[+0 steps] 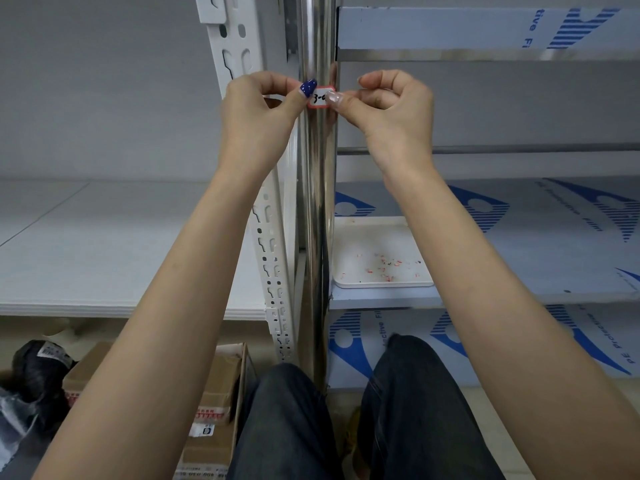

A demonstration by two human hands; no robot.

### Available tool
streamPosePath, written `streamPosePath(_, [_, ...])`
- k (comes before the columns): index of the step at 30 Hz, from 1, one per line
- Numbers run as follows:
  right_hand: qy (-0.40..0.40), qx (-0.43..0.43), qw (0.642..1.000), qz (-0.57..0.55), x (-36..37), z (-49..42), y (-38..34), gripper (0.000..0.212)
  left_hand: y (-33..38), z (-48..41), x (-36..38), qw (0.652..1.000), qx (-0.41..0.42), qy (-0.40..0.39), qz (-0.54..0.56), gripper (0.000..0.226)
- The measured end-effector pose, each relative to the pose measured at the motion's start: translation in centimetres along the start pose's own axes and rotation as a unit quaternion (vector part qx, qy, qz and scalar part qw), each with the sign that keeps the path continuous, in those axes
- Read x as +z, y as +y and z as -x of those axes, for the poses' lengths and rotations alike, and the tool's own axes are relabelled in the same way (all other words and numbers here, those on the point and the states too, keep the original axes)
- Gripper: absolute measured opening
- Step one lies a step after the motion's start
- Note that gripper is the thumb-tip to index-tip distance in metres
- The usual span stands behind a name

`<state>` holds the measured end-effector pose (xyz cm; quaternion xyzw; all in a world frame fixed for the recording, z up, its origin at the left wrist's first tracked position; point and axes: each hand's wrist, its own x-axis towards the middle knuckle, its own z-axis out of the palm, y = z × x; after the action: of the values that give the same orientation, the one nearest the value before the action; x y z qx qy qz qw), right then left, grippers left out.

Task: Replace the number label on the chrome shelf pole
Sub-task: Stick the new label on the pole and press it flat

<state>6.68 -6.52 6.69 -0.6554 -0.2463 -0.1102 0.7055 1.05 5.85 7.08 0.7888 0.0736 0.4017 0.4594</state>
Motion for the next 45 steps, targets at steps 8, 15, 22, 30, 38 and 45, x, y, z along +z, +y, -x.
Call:
streamPosePath(8, [-0.006,-0.001,1.0,-0.011,-0.1,-0.1,0.0,0.028,-0.3,-0.3,0.1,0.999,0.026,0.009,-0.025,0.01])
streamPosePath(15, [-0.005,-0.016,1.0,-0.007,-0.2,-0.4,0.6,0.028,-0.4,0.0,0.2,0.992,0.085,0.048,-0.08,0.01])
streamPosePath(22, [-0.017,0.019,0.998,-0.064,-1.2,-0.3,1.3,0.018,-1.1,0.5,-0.6,0.994,0.067,0.081,0.0,0.02])
streamPosePath(30, [-0.076,0.035,0.992,-0.09,0.9,0.3,1.8,0.023,-0.9,1.0,2.6,0.989,0.005,0.012,0.148,0.035])
streamPosePath(38, [-0.048,0.1,0.973,-0.201,2.6,0.9,2.3,0.039,-1.4,1.0,4.7,0.982,0.011,0.074,0.171,0.023])
streamPosePath(45, [-0.044,0.107,0.971,-0.208,2.4,1.0,2.8,0.039,-1.5,0.9,6.2,0.984,0.08,0.157,-0.022,0.034])
